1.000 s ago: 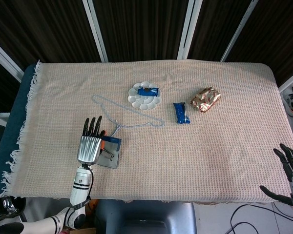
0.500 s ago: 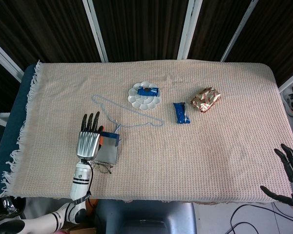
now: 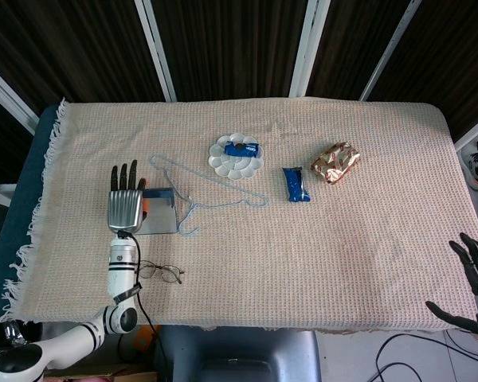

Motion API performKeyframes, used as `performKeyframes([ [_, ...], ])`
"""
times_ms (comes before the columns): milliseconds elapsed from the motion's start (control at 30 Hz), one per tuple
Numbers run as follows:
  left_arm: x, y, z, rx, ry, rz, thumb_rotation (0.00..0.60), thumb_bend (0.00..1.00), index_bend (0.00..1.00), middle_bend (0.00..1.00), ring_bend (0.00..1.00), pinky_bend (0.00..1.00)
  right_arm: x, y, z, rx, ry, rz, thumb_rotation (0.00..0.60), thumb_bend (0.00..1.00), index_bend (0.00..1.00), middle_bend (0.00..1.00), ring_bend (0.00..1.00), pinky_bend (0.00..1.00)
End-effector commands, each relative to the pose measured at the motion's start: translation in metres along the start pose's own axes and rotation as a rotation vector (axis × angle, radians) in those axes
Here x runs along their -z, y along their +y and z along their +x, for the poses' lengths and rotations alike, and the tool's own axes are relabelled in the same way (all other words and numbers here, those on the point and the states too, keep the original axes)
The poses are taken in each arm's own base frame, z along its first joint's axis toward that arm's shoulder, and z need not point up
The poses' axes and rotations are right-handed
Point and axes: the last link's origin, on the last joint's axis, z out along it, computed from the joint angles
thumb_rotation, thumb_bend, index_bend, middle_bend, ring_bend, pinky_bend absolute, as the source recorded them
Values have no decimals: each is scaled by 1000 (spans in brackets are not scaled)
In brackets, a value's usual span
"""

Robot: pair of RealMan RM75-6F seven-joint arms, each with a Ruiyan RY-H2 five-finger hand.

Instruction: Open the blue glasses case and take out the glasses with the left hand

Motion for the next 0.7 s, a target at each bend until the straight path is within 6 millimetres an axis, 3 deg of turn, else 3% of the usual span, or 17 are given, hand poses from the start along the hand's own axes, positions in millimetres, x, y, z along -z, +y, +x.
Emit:
performKeyframes([
  [33, -3, -9, -8, -4, -80, 29, 600, 419, 110, 0, 0, 0, 0, -1, -1, 1, -2, 3, 600, 134, 0, 0, 0, 0],
  [133, -1, -12, -10, -4, -119, 31, 600, 417, 5, 0, 0, 0, 0, -1, -1, 1, 0, 3, 600, 134, 0, 0, 0, 0],
  [267, 7, -18, -5, 10, -138, 16, 600, 417, 0, 0, 0, 0, 0, -2, -1, 3, -3, 6, 600, 133, 0, 0, 0, 0],
  [400, 28, -31, 15, 86, -105, -35, 600, 416, 0, 0, 0, 0, 0, -2, -2, 7, -8, 8, 600, 133, 0, 0, 0, 0],
  [500, 62, -55, 32, 134, -129, -92, 600, 416, 0, 0, 0, 0, 0, -3, -4, 15, -11, 5, 600, 134, 0, 0, 0, 0],
  [700, 163, -120, 61, 303, -263, -156, 600, 415, 12, 0, 0, 0, -3, -8, -14, 43, -43, 10, 600, 134, 0, 0, 0, 0],
])
